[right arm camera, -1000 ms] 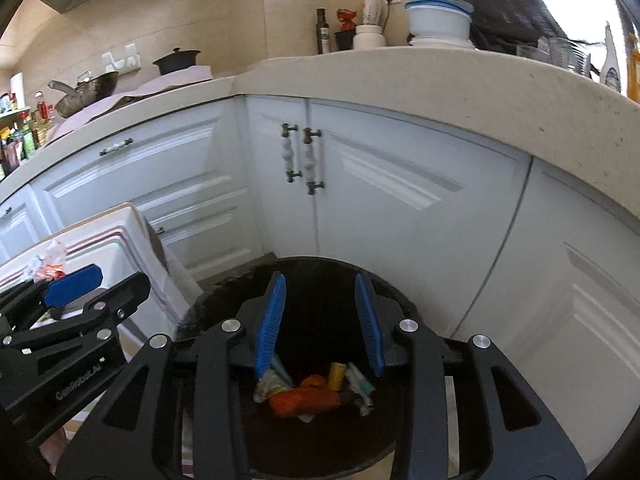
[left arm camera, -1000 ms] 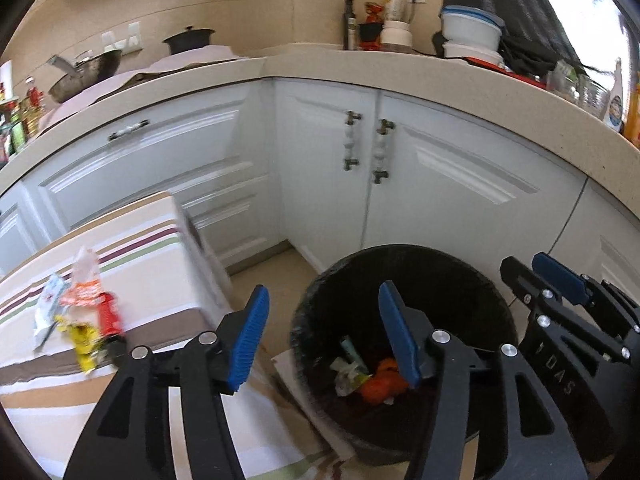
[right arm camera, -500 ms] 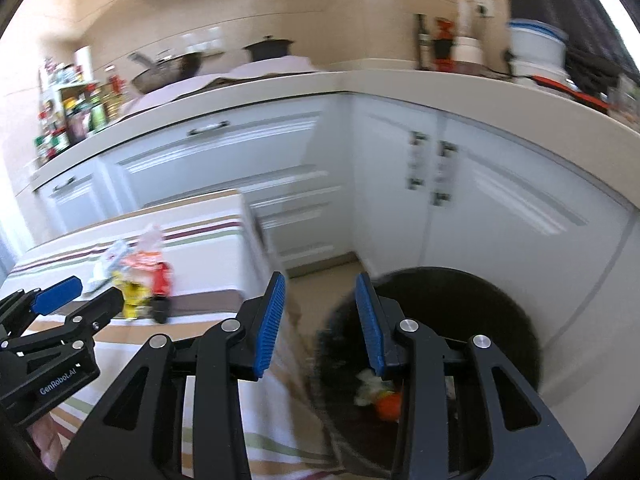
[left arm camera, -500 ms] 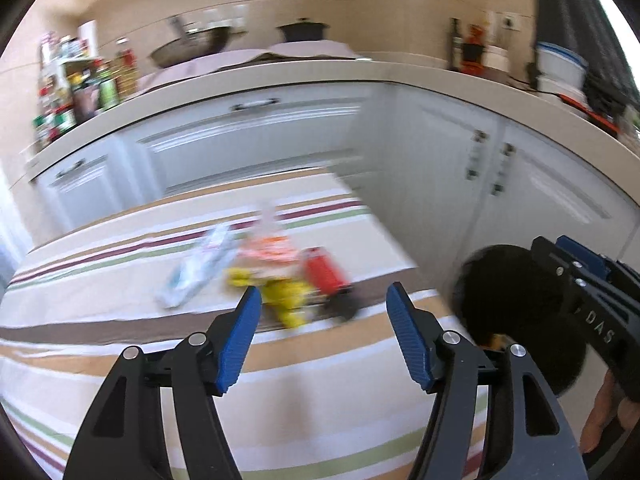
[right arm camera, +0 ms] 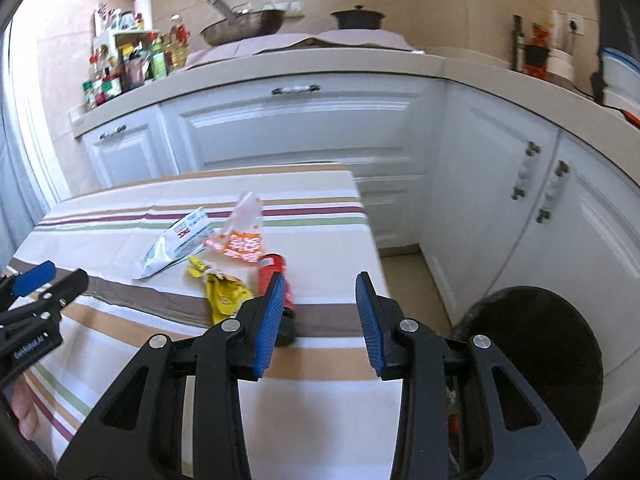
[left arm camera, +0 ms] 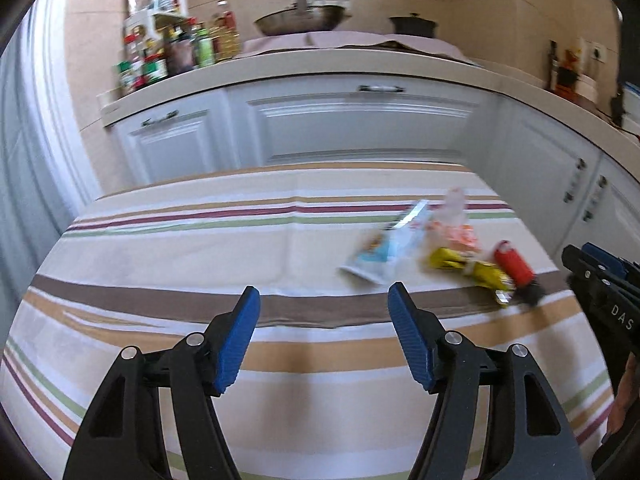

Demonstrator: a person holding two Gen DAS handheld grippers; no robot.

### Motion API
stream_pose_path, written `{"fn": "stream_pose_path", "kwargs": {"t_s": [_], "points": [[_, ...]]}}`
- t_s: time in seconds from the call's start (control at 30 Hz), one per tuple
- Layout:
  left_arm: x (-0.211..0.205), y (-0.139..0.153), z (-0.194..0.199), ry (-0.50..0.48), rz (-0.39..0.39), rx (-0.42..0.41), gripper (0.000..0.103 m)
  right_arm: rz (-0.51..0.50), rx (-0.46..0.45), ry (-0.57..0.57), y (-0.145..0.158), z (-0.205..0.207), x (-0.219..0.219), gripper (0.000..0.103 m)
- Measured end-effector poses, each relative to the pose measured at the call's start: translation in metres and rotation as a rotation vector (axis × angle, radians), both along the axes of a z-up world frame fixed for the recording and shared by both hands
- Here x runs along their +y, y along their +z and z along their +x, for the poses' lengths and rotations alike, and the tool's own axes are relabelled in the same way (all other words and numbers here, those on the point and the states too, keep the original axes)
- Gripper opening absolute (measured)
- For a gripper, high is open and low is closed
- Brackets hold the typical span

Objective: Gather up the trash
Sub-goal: 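Move both tools back over the table toward the remaining trash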

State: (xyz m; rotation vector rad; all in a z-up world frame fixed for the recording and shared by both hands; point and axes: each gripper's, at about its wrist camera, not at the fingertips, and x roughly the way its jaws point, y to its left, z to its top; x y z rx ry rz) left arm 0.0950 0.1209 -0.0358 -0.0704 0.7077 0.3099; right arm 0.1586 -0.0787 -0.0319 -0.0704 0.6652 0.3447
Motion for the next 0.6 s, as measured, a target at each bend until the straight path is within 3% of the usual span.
{"fn": "stream_pose_path", "kwargs": {"t_s": [0.6], "points": [[0.056, -0.015, -0.004, 0.086, -0.035, 0.033, 0.065, -0.087, 0.152, 0.038, -0.027, 0.035, 0.046, 0.034]]}}
